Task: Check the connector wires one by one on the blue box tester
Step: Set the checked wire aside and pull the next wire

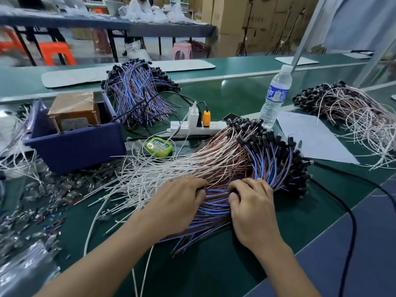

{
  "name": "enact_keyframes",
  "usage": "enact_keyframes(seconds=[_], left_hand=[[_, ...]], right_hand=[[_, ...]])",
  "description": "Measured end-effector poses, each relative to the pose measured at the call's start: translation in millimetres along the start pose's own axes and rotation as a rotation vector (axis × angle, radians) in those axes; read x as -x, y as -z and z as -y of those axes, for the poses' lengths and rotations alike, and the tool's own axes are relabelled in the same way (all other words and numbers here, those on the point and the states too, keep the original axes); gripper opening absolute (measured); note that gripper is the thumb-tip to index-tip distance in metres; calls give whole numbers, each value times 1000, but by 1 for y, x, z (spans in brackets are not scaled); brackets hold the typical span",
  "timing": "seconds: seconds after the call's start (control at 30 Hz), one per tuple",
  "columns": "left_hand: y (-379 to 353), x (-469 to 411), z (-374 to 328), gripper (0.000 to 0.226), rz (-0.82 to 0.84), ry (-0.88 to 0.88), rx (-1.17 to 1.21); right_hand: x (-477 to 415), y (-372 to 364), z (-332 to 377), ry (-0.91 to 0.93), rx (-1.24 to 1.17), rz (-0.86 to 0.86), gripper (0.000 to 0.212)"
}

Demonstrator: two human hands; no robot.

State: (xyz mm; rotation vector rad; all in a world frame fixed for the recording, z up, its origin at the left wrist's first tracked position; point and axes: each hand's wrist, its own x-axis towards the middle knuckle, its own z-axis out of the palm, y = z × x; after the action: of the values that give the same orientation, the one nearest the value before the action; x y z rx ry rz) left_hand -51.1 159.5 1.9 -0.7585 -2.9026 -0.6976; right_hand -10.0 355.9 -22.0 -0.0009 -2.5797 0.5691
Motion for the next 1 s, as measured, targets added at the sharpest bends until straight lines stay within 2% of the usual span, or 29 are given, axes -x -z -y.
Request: enact_keyframes(seconds=[0.13, 0.27, 0.4, 0.5, 0.6, 0.73, 0.87, 1.0], left_hand=[[-7, 2, -2, 40, -25, -37, -53], [-5, 10, -3, 41, 22, -76, -52], [6, 10, -5, 35, -11, -53, 38], [22, 13, 0, 27, -148, 19, 73], [41, 15, 16, 24, -258, 152, 126], [66, 31, 48, 27, -362, 348, 258], [83, 63, 81, 24, -485, 510, 366], [87, 103, 99, 23, -654, 649, 393]], right_hand=[[1, 0, 5, -26, 8, -56, 18], [2, -2, 7, 93, 6, 50, 28], [1, 0, 7, 40, -34, 54, 27], [-2, 4, 24, -52, -196, 20, 32], [-18, -2, 68, 22, -335, 153, 36], [-45, -20, 130, 104, -489, 274, 27], [-57, -46, 184, 142, -579, 388, 24], [-54, -74, 240, 207, -559, 461, 20]])
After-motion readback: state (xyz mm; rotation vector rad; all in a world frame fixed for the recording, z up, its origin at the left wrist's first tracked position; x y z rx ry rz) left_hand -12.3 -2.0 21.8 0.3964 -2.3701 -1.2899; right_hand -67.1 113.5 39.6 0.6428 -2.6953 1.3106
